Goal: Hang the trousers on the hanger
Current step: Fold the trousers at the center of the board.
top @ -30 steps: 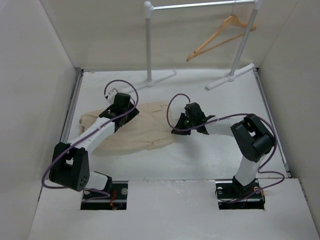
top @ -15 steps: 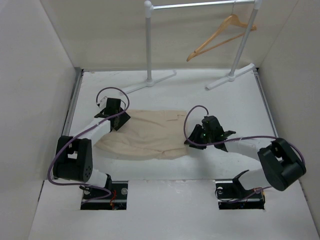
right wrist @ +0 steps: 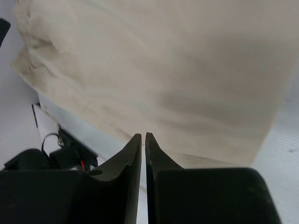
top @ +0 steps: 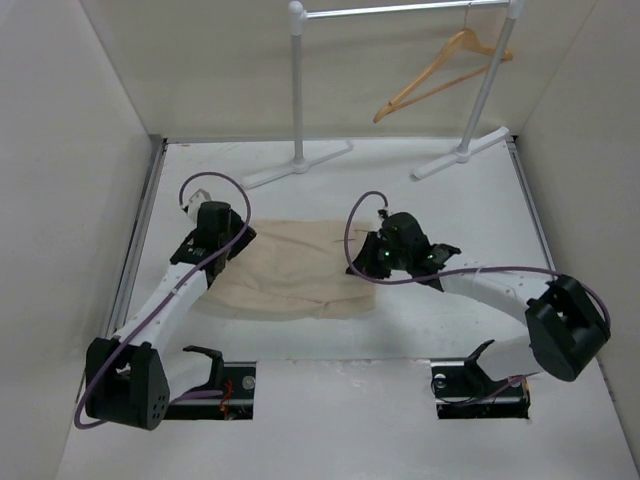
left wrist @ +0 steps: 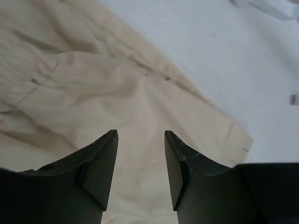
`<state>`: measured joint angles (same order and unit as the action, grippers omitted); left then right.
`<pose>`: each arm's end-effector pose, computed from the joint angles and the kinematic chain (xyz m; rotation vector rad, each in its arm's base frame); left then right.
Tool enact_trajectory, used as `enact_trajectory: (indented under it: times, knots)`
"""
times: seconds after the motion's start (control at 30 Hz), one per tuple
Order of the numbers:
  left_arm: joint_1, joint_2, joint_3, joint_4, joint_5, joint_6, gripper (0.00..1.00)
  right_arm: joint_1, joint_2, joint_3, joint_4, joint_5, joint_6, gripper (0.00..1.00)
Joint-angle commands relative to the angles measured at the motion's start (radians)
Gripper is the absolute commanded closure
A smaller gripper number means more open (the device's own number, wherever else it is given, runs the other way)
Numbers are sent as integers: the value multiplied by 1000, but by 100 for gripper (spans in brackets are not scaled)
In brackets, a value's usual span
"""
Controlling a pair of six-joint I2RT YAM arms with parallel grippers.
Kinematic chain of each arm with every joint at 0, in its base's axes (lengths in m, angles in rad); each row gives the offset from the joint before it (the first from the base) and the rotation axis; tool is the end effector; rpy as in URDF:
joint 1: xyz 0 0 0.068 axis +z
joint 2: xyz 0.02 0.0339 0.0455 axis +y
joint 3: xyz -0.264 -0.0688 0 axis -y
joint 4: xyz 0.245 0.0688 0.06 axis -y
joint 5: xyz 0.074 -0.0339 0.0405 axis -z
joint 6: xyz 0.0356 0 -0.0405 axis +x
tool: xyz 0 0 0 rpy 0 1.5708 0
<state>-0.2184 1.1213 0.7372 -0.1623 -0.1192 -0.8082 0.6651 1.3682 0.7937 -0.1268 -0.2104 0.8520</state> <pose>0.2434 -0.0497 0.2583 -0.6938 2.0360 -0.4818 0.2223 0.1838 0.2191 0.1099 2.4710 0.9785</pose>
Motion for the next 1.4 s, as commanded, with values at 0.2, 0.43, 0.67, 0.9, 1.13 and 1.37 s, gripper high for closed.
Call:
enact_trajectory:
  times: [0.2, 0.43, 0.67, 0.9, 1.13, 1.37]
  knots:
    - [175, 43, -166, 6, -34, 18, 59, -57, 160, -188, 250, -110, 88, 88]
    - [248, -61, -148, -42, -37, 55, 55, -140, -12, -110, 86, -132, 16, 59]
    - [207, -103, -117, -71, -33, 53, 54, -204, 207, 145, 102, -182, -47, 87]
    - [100, -136, -110, -109, -37, 34, 55, -259, 482, 302, 180, -150, 16, 88]
    - [-34, -117, -29, -128, -50, 15, 56, -259, 401, 312, 150, -159, 25, 54]
    - [-261, 49, 56, -92, -98, 14, 82, -256, 146, 323, 24, -202, -2, 36]
